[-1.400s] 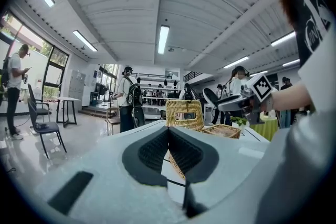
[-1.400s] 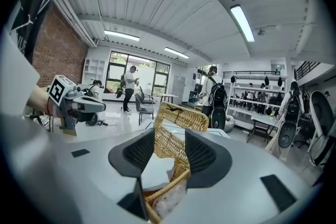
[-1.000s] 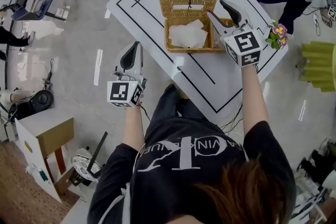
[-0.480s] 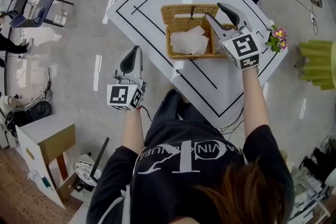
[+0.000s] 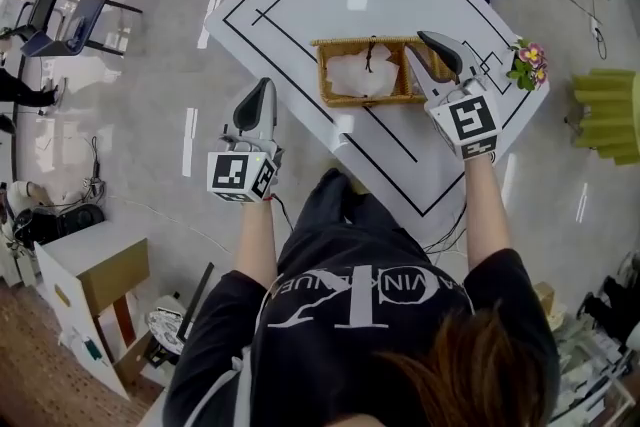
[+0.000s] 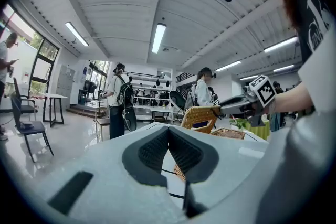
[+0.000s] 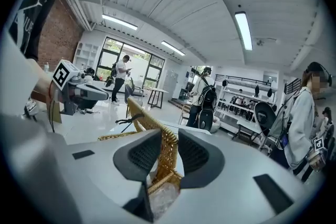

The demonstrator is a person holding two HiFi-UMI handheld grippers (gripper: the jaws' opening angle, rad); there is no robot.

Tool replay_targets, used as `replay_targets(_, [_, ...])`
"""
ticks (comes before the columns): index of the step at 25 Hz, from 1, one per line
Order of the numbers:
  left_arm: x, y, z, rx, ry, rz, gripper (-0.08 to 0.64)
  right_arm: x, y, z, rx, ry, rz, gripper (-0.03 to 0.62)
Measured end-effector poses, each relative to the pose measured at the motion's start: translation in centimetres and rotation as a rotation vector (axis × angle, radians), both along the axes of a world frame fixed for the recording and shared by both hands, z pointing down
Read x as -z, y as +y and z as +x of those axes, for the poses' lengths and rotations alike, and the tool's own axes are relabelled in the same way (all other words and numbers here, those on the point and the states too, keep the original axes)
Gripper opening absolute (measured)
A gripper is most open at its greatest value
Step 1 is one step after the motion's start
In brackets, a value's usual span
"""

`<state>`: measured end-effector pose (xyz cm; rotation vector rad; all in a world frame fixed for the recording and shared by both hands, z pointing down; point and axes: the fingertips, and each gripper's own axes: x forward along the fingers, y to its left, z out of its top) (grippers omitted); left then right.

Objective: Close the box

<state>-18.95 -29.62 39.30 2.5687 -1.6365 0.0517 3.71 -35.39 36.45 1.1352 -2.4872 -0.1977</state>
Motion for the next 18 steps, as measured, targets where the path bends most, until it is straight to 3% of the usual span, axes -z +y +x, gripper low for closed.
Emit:
replay_targets(8, [0.4, -0.2, 0.4, -0.008, 0.006, 0.005, 0.006, -2.5, 3.5, 0.2, -0.003, 0.019, -0.016, 0.117])
replay_targets(18, [0.2, 0.0, 0.7, -0.011, 0.009, -0.005, 0.006, -7.5, 6.2, 0.6, -0.016, 0.193, -0.054, 0.131])
